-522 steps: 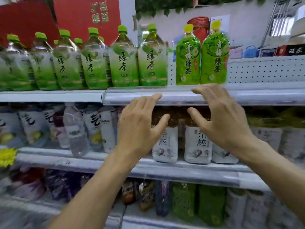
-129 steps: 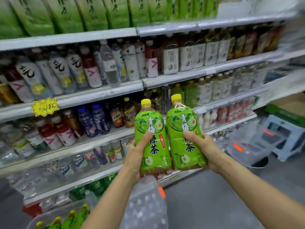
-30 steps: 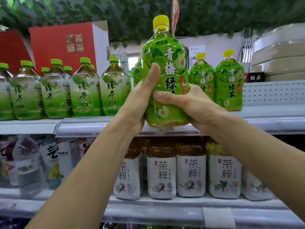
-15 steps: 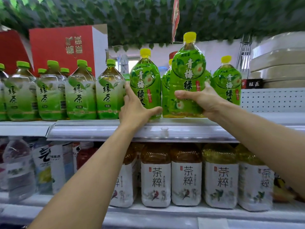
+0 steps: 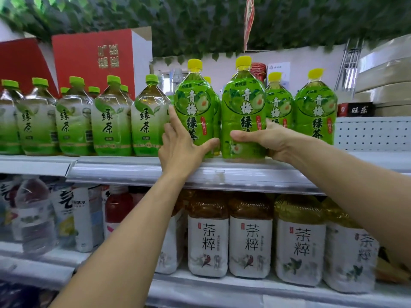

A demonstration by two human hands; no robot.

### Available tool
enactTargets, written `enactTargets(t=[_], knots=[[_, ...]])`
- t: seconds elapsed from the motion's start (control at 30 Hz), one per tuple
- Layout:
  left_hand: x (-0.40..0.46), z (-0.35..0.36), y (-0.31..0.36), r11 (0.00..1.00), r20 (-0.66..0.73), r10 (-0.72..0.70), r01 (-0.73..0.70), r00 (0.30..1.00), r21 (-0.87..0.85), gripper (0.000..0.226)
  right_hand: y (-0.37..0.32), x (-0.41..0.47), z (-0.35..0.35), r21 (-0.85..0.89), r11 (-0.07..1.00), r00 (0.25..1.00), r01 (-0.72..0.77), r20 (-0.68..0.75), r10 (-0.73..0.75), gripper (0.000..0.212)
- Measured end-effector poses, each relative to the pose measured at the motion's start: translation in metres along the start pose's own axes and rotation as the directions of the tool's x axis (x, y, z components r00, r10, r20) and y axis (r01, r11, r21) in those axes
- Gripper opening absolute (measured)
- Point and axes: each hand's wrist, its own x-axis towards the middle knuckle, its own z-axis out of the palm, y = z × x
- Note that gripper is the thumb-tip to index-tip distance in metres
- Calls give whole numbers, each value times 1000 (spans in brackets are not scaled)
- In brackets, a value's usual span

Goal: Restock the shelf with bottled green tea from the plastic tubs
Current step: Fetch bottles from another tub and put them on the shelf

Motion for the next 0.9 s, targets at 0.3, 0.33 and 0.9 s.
enactTargets(t=[0.3,0.33,0.9], knots=[[-2,-4,6,998,24,-34,33,999,56,129,-4,-12,1,-353,936,997,-9,-72,-18,114],[-2,-4,7,998,24,-38,36,999,61,128,-5,-15,1,-423,906,996,-4,-80,-32,111],[-213,-174,-130,955,38,216,-219,976,201,75,74,-229,137,-827,364,781,429,137,-609,58]])
